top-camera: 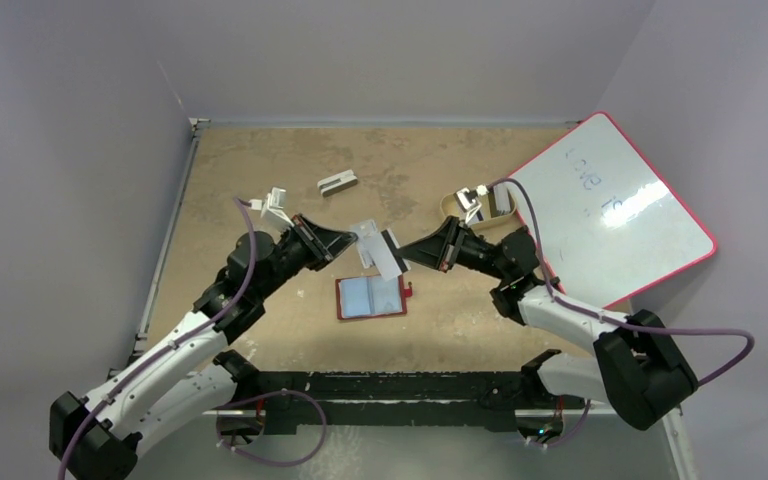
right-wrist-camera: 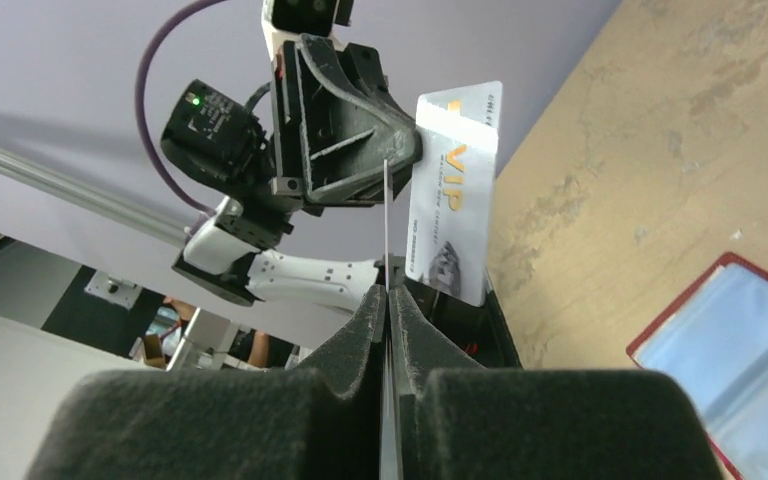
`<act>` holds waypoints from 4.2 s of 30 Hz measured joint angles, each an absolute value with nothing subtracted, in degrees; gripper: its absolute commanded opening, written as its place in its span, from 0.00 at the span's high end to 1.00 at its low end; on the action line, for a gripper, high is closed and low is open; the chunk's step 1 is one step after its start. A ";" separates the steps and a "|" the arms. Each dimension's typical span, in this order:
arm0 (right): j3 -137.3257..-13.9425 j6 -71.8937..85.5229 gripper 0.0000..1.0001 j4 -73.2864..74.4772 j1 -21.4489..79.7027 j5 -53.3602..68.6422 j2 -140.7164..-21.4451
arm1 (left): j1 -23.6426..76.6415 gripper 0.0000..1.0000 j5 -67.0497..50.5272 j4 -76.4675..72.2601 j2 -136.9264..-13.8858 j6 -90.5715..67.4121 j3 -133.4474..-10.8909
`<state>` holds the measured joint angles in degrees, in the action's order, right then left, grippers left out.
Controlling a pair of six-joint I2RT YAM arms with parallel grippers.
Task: Put the credit cards into the card holder
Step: Pick up the credit card from the storage box, then insert the credit card into the card holder.
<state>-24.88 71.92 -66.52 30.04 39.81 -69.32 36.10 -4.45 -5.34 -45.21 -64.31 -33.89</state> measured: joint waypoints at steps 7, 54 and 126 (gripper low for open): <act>-22.87 69.41 1.00 -62.52 29.21 40.69 -68.71 | 36.05 1.00 1.61 4.78 -44.88 -60.42 -34.94; -27.03 42.26 1.00 -30.20 30.00 21.17 -85.84 | 32.64 1.00 -9.21 -3.84 -74.70 -56.88 -27.09; -27.11 41.30 1.00 -28.97 30.00 20.01 -85.06 | 32.64 1.00 -8.45 2.35 -79.55 -52.12 -32.23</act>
